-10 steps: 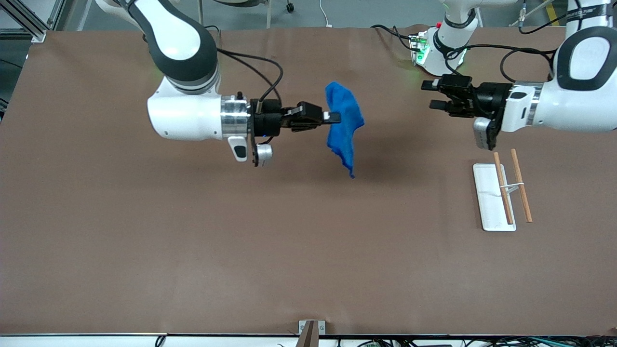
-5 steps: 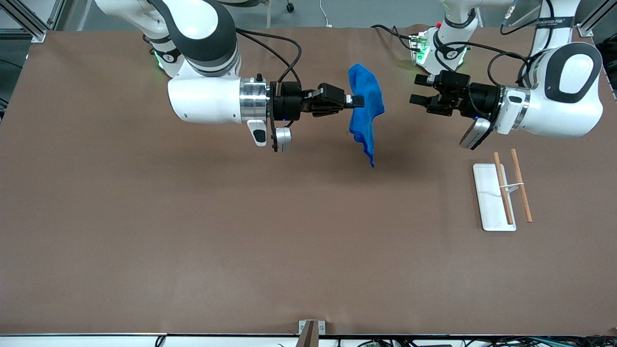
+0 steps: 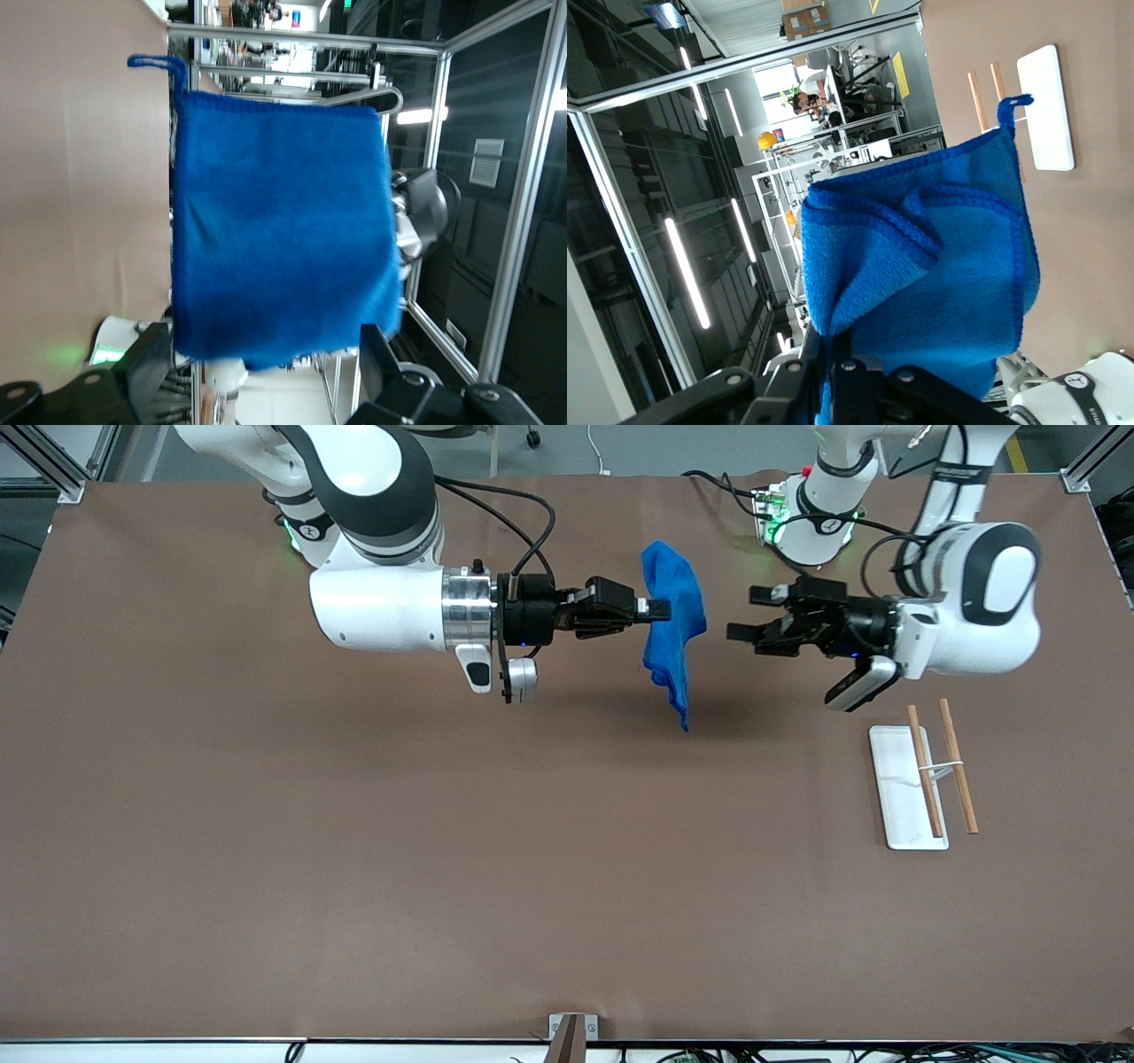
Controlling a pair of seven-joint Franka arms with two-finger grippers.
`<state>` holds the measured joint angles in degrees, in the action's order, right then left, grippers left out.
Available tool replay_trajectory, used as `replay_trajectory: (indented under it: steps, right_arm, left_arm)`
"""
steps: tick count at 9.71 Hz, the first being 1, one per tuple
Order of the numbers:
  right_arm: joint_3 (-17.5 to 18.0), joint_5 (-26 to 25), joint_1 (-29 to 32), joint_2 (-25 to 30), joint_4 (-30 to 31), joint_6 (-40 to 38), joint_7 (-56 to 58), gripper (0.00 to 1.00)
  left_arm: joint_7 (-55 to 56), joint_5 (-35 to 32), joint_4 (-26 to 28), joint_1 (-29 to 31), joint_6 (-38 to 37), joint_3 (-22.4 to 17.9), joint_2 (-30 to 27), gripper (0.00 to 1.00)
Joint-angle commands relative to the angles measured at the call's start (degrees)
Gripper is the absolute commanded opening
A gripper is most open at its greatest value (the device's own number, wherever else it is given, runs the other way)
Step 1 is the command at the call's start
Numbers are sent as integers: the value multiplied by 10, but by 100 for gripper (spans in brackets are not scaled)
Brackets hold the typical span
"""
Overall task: Right arm passes towel to left arm to hang
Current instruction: 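Hold the towel up with the right gripper while the left gripper approaches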
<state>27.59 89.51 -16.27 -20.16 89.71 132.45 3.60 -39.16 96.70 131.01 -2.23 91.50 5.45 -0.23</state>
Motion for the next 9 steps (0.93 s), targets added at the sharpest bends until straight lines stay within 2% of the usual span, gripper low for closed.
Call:
replay_trajectory:
  steps: [1, 3, 5, 8, 9]
  right_arm:
    - [4, 79, -16, -5, -9, 7, 0, 0]
    - [5, 87, -22, -2, -7, 6, 0, 0]
    - [5, 87, -23, -1, -5, 6, -1, 0]
    - [4, 87, -24, -1, -4, 7, 0, 0]
    - [4, 87, -25, -1, -4, 8, 0, 0]
  left_arm:
    - [-62, 45, 21, 0, 39, 37, 26, 94]
    - [-96, 63, 30, 2, 40, 47, 35, 94]
    - [-100, 124, 31, 4, 40, 48, 27, 94]
    - [-114, 180, 30, 5, 39, 47, 20, 94]
    - [-116, 180, 31, 5, 39, 48, 19, 93]
